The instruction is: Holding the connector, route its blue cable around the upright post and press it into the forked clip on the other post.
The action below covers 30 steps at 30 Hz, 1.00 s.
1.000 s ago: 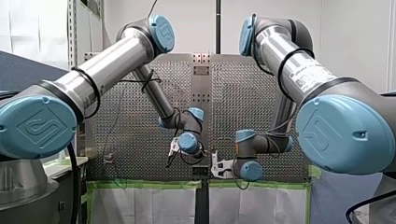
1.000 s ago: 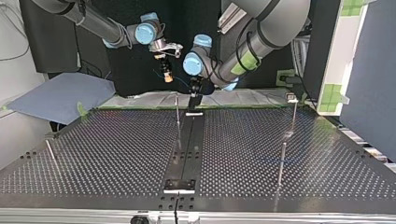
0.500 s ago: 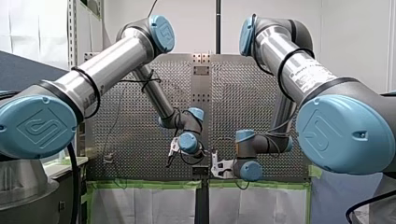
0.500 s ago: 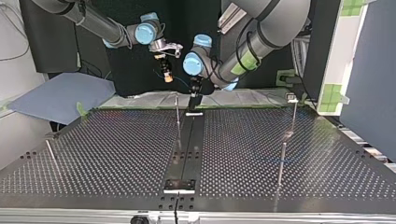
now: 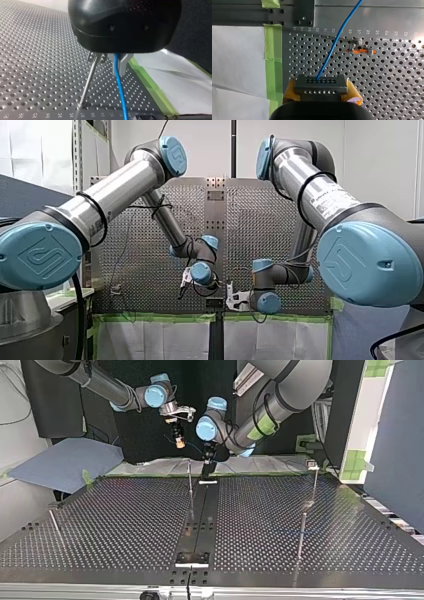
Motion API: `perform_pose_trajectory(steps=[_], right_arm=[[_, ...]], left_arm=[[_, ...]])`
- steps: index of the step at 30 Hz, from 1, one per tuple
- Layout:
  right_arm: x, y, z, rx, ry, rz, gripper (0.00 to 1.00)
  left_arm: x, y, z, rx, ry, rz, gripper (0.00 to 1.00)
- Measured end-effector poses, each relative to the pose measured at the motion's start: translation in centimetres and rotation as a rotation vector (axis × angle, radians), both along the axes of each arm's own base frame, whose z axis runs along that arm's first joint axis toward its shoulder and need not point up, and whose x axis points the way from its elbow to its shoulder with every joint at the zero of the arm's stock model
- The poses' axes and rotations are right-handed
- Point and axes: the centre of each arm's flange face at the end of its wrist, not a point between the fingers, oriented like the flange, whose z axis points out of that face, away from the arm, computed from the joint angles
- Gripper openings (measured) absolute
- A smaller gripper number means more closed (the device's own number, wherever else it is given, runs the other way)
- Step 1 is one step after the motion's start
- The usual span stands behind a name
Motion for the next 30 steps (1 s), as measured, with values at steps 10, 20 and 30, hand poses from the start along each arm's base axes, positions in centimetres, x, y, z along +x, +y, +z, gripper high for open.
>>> perform_pose_trajectory(steps=[10,20,30], right_arm=[[0.00,0.00,0.00,0.000,0.000,0.000,0.00],[0.00,0.00,0.00,0.000,0.000,0.000,0.00],[0.00,0.00,0.00,0.000,0.000,0.000,0.00]], left_arm=[[0.03,0.09,0.01,0.009,-0.004,0.006,0.00],[0.13,0.37,0.06,0.037,-0.014,0.026,0.00],[0.17,0.49,0.08,0.049,-0.019,0.035,0.00]])
